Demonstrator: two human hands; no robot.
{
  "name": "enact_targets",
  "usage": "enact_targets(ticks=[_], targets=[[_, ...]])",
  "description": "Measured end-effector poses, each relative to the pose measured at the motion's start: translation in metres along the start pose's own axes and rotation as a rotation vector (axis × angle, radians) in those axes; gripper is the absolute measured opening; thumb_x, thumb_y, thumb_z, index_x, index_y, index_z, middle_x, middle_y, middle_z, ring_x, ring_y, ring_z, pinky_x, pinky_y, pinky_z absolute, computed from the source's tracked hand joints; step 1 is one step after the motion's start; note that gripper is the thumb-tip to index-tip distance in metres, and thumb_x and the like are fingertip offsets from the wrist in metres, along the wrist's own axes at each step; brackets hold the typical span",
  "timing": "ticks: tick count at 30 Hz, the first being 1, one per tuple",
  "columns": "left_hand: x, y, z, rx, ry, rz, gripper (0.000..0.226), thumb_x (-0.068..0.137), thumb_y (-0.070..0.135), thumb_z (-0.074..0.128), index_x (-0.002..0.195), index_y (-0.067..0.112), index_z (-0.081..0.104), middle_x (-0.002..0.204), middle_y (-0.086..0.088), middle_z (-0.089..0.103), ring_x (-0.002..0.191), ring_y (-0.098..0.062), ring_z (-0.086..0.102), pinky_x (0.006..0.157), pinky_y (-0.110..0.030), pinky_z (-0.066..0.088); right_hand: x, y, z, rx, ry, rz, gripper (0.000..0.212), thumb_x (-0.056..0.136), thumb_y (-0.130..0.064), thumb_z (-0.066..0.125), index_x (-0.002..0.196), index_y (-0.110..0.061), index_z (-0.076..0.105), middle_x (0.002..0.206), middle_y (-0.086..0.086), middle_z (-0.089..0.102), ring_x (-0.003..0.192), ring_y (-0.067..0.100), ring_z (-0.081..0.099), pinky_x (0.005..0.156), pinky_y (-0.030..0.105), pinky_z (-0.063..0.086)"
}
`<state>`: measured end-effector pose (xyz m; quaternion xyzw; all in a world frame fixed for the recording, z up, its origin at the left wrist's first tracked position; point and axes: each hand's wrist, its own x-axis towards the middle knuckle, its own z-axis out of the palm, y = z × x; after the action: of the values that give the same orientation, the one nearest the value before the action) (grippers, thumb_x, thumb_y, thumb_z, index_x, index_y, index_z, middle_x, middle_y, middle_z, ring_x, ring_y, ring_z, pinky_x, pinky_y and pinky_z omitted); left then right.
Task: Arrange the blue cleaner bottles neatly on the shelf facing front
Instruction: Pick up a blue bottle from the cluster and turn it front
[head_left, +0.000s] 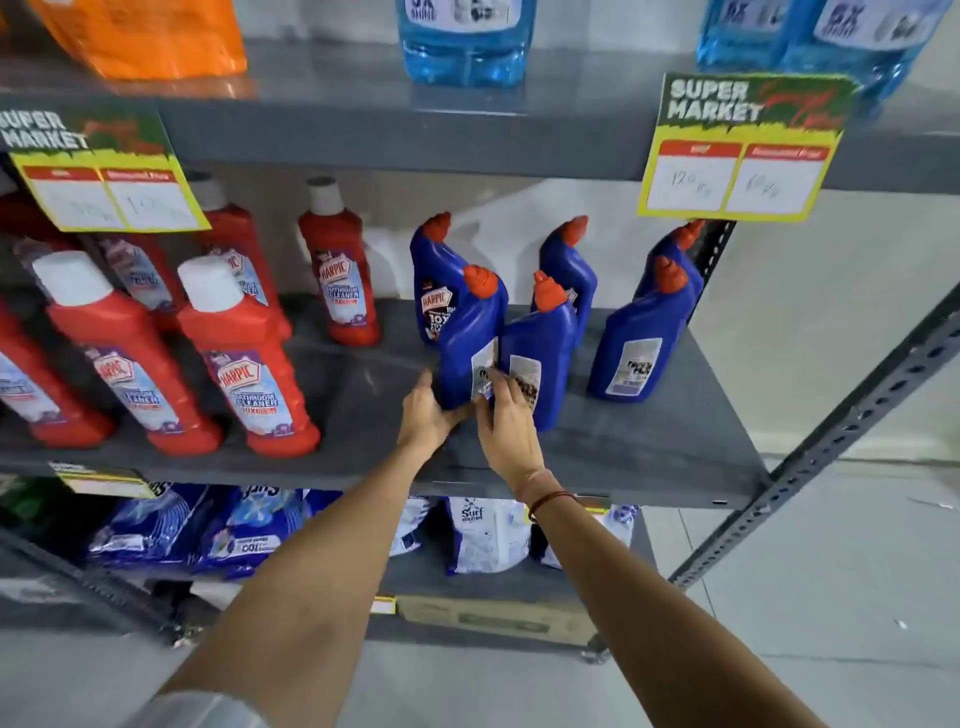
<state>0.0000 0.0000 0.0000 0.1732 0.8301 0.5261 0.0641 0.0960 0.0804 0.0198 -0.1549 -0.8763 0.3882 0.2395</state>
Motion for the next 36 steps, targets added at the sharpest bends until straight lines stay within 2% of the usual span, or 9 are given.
enact_targets(ticks=[6,10,13,19,23,26,30,34,36], targets=[[0.016,-0.002,0.008,-0.056,-0.036,-0.005,0.044,0.065,0.014,0.079,0.104,0.006,0.059,0.102,-0.017,0.068,0.093,-0.028,0.063,0.073,-0.028,0.043,0.005,0.004,0.007,-0.006,0.027,0.028,0.039,0.098,-0.012,0.043,0.135,0.000,0.040,0.139,0.021,0.046,0.129,0.034,0.042,0.107,0.039,0.034],[0.018,-0.010,-0.004,-0.258,-0.098,-0.049,0.034,0.070,0.003,0.074,0.097,0.014,0.057,0.108,-0.019,0.067,0.095,-0.027,0.064,0.084,-0.039,0.052,0.009,-0.003,0.013,0.092,0.069,0.053,0.053,0.093,-0.017,0.055,0.139,0.000,0.033,0.137,0.023,0.043,0.129,0.034,0.040,0.107,0.030,0.028],[0.016,-0.012,-0.026,-0.408,-0.235,-0.063,0.035,0.071,0.003,0.074,0.099,0.019,0.059,0.115,-0.018,0.065,0.090,-0.013,0.067,0.081,-0.026,0.053,0.017,-0.016,0.014,0.175,0.108,0.054,0.073,0.085,-0.027,0.067,0.142,-0.004,0.028,0.137,0.018,0.041,0.129,0.028,0.037,0.107,0.028,0.026],[0.017,-0.003,-0.075,-0.379,-0.492,-0.092,0.048,0.068,0.006,0.077,0.112,0.011,0.059,0.110,-0.011,0.069,0.106,-0.025,0.064,0.092,-0.037,0.053,0.054,-0.044,-0.003,0.388,-0.077,0.090,0.054,0.063,-0.028,0.086,0.106,-0.016,0.056,0.096,-0.002,0.070,0.086,0.010,0.067,0.082,0.039,0.058],[0.003,-0.001,-0.069,-0.469,-0.216,-0.047,0.061,0.067,0.004,0.077,0.121,0.012,0.051,0.106,0.001,0.068,0.096,-0.009,0.067,0.090,-0.033,0.054,0.061,-0.056,0.001,0.349,0.069,0.096,0.054,0.060,-0.034,0.086,0.102,-0.016,0.058,0.093,-0.002,0.070,0.083,0.013,0.067,0.076,0.031,0.058],[-0.015,0.002,-0.042,-0.375,0.051,0.058,0.084,0.062,0.013,0.082,0.132,0.016,0.035,0.114,0.001,0.061,0.104,-0.004,0.060,0.089,-0.022,0.050,0.063,-0.065,0.006,0.347,0.204,0.165,0.059,0.061,-0.039,0.084,0.107,-0.015,0.056,0.094,0.000,0.071,0.082,0.016,0.068,0.072,0.029,0.056],[-0.010,0.020,-0.012,-0.224,0.131,0.061,0.071,0.080,0.008,0.060,0.140,0.017,0.022,0.145,-0.012,0.037,0.129,-0.027,0.041,0.106,-0.042,0.040,0.055,-0.078,0.013,0.301,0.317,0.141,0.050,0.067,-0.044,0.078,0.101,-0.017,0.054,0.083,-0.004,0.069,0.074,0.017,0.067,0.069,0.030,0.056],[0.001,0.024,-0.028,-0.503,-0.083,0.052,0.049,0.073,0.001,0.069,0.116,0.018,0.052,0.107,-0.008,0.067,0.101,-0.021,0.064,0.084,-0.032,0.056,0.055,-0.073,-0.003,0.331,0.227,0.015,0.039,0.069,-0.051,0.077,0.091,-0.027,0.055,0.073,-0.025,0.058,0.068,-0.007,0.060,0.064,0.010,0.049],[0.005,0.016,-0.045,-0.598,-0.329,0.007,0.046,0.074,-0.004,0.067,0.116,0.008,0.053,0.105,-0.015,0.066,0.099,-0.025,0.064,0.091,-0.037,0.054,0.060,-0.067,-0.014,0.422,0.128,-0.005,0.041,0.071,-0.046,0.077,0.102,-0.027,0.057,0.088,-0.026,0.060,0.081,-0.010,0.061,0.068,0.004,0.047]])
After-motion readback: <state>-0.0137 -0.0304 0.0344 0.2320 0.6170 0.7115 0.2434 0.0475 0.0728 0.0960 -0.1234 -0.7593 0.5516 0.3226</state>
